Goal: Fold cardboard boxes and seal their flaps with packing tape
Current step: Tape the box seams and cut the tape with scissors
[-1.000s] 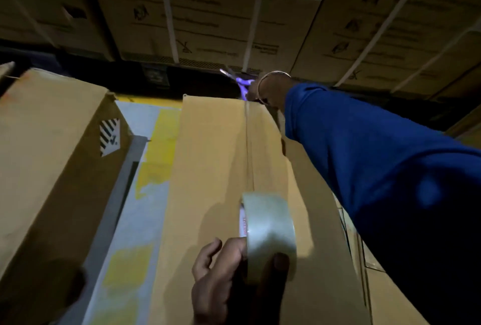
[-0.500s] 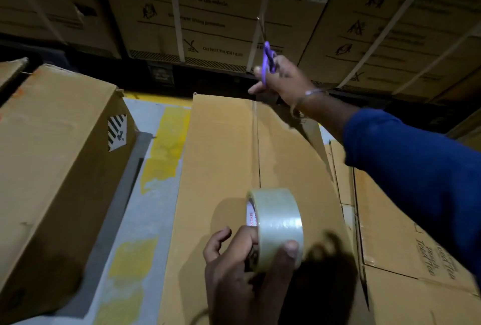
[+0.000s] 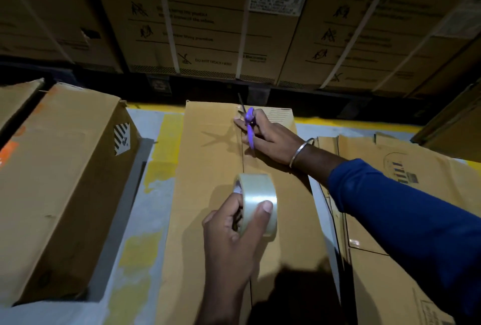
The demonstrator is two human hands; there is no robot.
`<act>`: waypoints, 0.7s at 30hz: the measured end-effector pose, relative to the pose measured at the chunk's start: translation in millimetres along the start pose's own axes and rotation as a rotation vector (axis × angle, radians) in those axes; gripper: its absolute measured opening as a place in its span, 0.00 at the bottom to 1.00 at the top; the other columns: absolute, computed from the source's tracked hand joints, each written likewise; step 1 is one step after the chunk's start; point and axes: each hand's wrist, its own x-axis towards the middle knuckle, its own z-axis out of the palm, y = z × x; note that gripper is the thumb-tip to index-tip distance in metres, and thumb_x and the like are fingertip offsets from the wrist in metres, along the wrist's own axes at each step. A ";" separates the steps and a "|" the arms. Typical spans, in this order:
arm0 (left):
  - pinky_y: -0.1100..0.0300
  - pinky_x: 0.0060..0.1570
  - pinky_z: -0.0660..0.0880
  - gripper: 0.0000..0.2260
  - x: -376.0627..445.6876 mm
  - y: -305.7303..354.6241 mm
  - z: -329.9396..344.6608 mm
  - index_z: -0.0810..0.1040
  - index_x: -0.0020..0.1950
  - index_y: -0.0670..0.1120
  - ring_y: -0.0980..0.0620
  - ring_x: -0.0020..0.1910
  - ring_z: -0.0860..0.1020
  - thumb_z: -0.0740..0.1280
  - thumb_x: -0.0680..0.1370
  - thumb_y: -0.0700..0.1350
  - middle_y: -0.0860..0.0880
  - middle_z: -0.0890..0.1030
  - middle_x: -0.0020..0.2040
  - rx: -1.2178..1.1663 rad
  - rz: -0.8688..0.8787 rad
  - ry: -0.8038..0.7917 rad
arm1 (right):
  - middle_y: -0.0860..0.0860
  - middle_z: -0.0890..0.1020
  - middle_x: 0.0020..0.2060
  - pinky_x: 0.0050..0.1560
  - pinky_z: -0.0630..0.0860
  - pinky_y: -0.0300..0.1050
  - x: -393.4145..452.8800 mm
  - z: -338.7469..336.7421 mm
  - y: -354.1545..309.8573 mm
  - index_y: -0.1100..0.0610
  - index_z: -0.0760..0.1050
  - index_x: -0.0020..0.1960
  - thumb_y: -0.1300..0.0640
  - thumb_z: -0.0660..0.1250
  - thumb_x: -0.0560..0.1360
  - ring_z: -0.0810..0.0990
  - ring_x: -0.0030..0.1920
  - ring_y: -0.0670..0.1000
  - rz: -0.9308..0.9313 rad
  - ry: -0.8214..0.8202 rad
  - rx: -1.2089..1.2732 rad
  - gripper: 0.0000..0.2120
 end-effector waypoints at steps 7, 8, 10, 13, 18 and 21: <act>0.44 0.45 0.78 0.26 -34.9 25.2 -3.5 0.69 0.39 0.46 0.45 0.37 0.82 0.62 0.75 0.70 0.48 0.77 0.32 0.272 -0.305 0.017 | 0.41 0.79 0.38 0.39 0.70 0.45 5.2 1.2 -7.1 0.50 0.60 0.72 0.43 0.62 0.83 0.78 0.41 0.47 0.114 0.077 -0.068 0.23; 0.44 0.49 0.79 0.26 -40.7 30.0 -6.3 0.70 0.40 0.47 0.45 0.40 0.83 0.61 0.75 0.71 0.48 0.79 0.32 0.337 -0.376 0.019 | 0.42 0.79 0.38 0.39 0.70 0.46 5.2 0.9 -9.4 0.50 0.60 0.71 0.43 0.63 0.83 0.79 0.41 0.49 0.118 0.073 -0.090 0.22; 0.45 0.54 0.79 0.27 -45.6 38.5 -11.4 0.74 0.43 0.47 0.44 0.42 0.84 0.60 0.74 0.72 0.48 0.83 0.34 0.381 -0.464 0.012 | 0.44 0.78 0.38 0.38 0.69 0.48 3.4 -2.9 -17.1 0.50 0.60 0.69 0.42 0.63 0.82 0.78 0.41 0.51 0.124 0.053 -0.152 0.21; 0.50 0.47 0.79 0.25 -42.3 46.9 -12.9 0.73 0.42 0.45 0.49 0.33 0.83 0.61 0.78 0.67 0.47 0.84 0.34 0.421 -0.465 -0.001 | 0.51 0.79 0.41 0.37 0.69 0.49 -10.1 -12.8 -27.3 0.50 0.58 0.68 0.42 0.62 0.82 0.78 0.40 0.55 0.104 0.015 -0.264 0.22; 0.49 0.48 0.80 0.25 -38.2 51.7 -8.9 0.73 0.43 0.44 0.47 0.38 0.83 0.60 0.78 0.67 0.51 0.83 0.29 0.560 -0.441 -0.027 | 0.52 0.80 0.44 0.34 0.69 0.50 -50.9 -9.1 -36.2 0.45 0.57 0.65 0.42 0.62 0.80 0.77 0.37 0.56 -0.062 -0.039 -0.289 0.20; 0.49 0.49 0.81 0.24 -35.5 50.0 -9.3 0.77 0.44 0.45 0.48 0.37 0.83 0.60 0.79 0.66 0.51 0.84 0.29 0.554 -0.446 -0.042 | 0.53 0.80 0.38 0.34 0.73 0.52 -65.4 2.8 -38.8 0.40 0.55 0.59 0.42 0.64 0.81 0.77 0.34 0.56 -0.087 -0.121 -0.197 0.18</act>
